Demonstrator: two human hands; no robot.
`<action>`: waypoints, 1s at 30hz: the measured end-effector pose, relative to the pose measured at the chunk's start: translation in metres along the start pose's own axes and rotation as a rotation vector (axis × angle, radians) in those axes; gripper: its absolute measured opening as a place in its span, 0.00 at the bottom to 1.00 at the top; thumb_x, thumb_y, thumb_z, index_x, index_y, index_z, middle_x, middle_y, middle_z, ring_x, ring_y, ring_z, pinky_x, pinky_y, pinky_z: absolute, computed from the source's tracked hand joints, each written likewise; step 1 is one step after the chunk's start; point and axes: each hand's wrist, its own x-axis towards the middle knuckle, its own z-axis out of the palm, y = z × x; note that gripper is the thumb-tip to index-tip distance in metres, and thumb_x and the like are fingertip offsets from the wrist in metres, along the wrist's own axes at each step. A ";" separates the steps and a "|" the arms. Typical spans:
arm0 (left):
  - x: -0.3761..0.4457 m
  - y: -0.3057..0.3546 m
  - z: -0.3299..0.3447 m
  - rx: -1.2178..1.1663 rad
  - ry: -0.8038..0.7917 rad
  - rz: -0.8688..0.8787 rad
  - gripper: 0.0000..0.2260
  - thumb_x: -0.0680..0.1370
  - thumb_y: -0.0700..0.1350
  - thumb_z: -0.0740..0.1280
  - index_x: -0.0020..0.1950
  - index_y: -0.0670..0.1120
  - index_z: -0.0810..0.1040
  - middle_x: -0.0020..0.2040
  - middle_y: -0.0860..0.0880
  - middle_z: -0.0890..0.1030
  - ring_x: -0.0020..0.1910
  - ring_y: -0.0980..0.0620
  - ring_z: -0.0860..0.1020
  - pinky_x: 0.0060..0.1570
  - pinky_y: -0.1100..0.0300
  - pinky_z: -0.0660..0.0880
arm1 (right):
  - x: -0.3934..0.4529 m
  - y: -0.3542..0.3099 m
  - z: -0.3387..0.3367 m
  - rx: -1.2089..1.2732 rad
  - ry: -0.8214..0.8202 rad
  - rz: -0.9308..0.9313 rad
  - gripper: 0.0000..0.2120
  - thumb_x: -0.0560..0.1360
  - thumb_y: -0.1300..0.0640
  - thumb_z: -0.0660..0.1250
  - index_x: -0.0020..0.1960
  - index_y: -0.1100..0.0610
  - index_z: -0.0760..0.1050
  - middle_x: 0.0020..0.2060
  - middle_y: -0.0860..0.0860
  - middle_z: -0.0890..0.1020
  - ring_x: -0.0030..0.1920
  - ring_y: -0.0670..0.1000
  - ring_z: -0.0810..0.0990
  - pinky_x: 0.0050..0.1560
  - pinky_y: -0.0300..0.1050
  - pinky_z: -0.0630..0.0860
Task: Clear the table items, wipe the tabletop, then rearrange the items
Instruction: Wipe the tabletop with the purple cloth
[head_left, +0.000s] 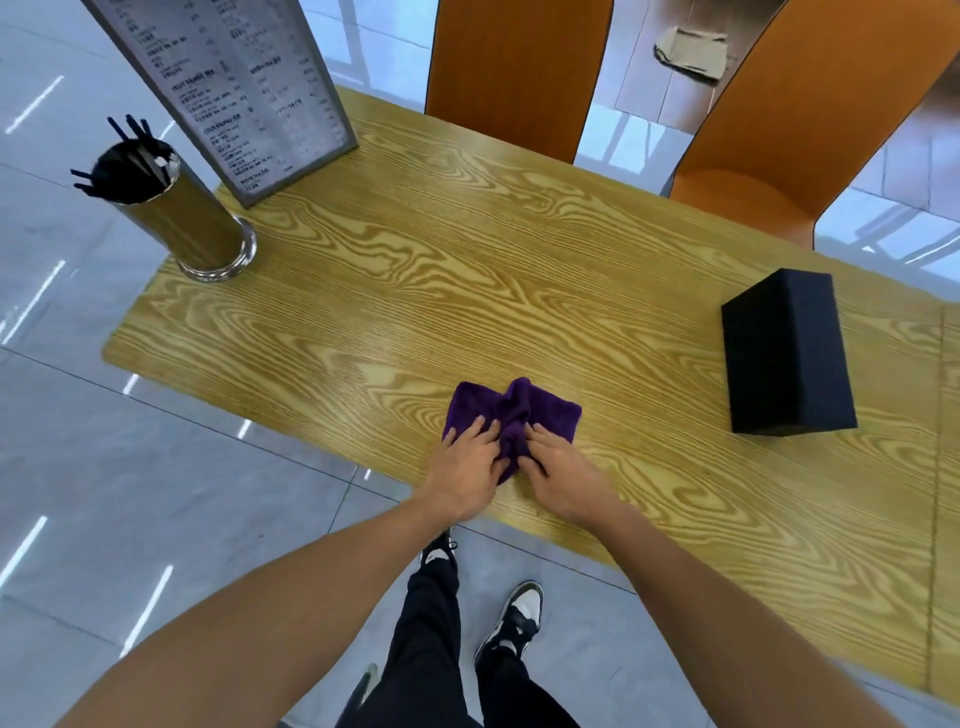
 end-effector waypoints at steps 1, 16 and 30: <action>-0.009 0.006 0.008 -0.001 -0.007 -0.005 0.19 0.85 0.50 0.54 0.74 0.48 0.71 0.80 0.53 0.60 0.81 0.52 0.52 0.77 0.47 0.53 | -0.013 0.002 0.004 0.003 -0.002 -0.005 0.21 0.84 0.55 0.58 0.77 0.57 0.68 0.78 0.52 0.66 0.80 0.51 0.58 0.79 0.46 0.55; -0.098 0.050 0.073 -0.184 -0.023 0.006 0.13 0.83 0.53 0.57 0.55 0.49 0.79 0.53 0.51 0.82 0.56 0.48 0.78 0.60 0.48 0.70 | -0.117 0.015 0.035 0.137 -0.021 0.145 0.17 0.80 0.47 0.58 0.35 0.52 0.70 0.32 0.47 0.78 0.34 0.47 0.75 0.37 0.53 0.72; -0.025 0.033 -0.051 -0.270 0.358 -0.100 0.10 0.82 0.52 0.61 0.61 0.52 0.77 0.52 0.52 0.80 0.47 0.50 0.79 0.46 0.50 0.78 | -0.032 0.003 -0.082 0.121 0.339 0.065 0.10 0.83 0.51 0.60 0.61 0.48 0.77 0.53 0.47 0.82 0.52 0.50 0.80 0.54 0.55 0.77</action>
